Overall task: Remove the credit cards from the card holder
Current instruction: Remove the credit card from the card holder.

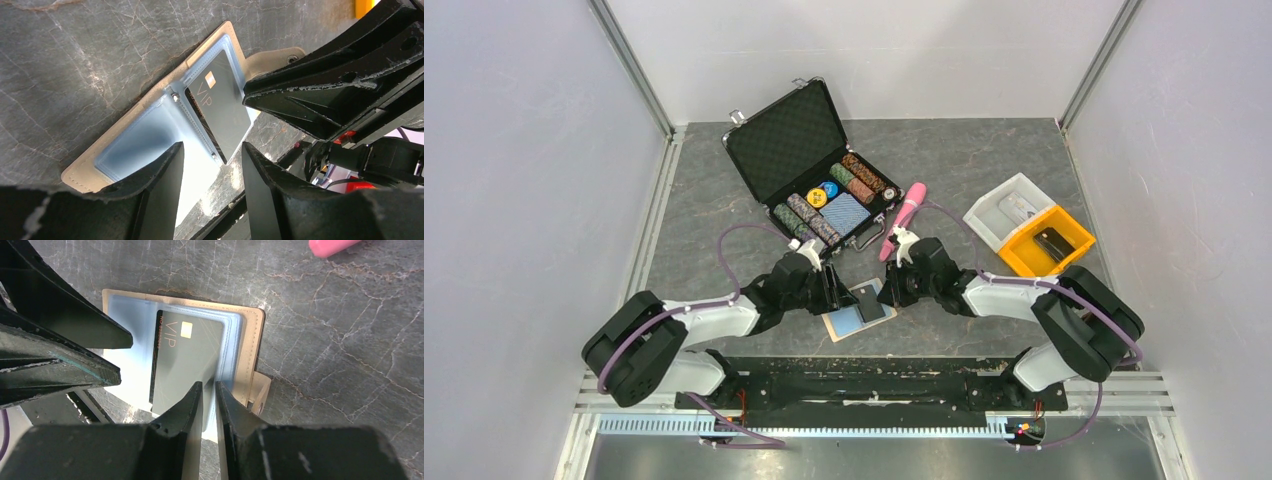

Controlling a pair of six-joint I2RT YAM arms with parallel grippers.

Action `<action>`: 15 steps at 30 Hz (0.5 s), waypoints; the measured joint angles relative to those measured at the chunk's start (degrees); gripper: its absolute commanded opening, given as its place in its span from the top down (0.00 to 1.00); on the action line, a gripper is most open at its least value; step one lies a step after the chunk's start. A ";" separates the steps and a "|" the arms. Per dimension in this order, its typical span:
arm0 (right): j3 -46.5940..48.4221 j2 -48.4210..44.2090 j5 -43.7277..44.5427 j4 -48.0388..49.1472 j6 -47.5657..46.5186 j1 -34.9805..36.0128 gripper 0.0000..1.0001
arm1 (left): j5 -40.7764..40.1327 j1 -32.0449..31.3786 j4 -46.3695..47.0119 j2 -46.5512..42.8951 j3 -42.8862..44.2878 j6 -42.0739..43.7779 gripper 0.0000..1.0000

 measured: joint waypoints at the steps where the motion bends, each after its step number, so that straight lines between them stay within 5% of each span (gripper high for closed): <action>1: -0.13 0.00 -0.13 0.22 0.04 0.00 0.84 | 0.00 0.00 0.02 0.15 0.00 0.00 0.48; 15: -1.29 0.66 -1.38 2.84 1.03 0.00 0.94 | 1.20 0.00 3.41 3.80 0.02 -0.46 0.61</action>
